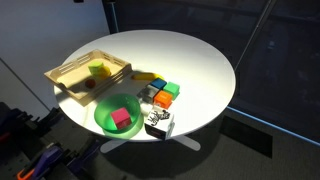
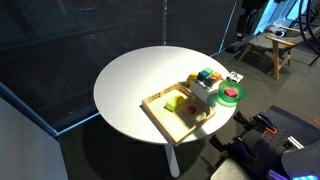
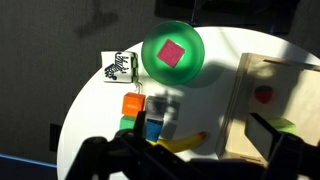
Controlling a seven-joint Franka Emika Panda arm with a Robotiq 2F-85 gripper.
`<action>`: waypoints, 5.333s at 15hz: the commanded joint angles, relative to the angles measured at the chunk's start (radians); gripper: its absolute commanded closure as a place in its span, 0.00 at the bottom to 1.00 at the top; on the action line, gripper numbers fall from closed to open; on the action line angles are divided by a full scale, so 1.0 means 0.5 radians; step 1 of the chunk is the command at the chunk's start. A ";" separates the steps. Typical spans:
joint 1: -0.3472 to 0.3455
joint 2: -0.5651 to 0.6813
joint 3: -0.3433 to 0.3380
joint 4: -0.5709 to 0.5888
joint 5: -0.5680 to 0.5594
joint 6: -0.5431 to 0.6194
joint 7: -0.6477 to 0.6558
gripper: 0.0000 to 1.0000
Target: Remove the block from the crate and put it on the blocks on the right
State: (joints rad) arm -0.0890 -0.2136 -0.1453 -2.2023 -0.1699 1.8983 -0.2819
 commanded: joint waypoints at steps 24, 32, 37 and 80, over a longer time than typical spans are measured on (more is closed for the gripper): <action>0.180 0.532 0.267 0.137 0.298 0.514 -0.176 0.00; 0.181 0.640 0.321 0.141 0.283 0.695 -0.163 0.00; 0.172 0.624 0.323 0.092 0.315 0.685 -0.189 0.00; 0.479 1.302 0.446 0.020 0.187 1.340 0.493 0.00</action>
State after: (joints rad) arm 0.1406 0.4201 0.0811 -2.2031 -0.0429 2.5491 -0.0569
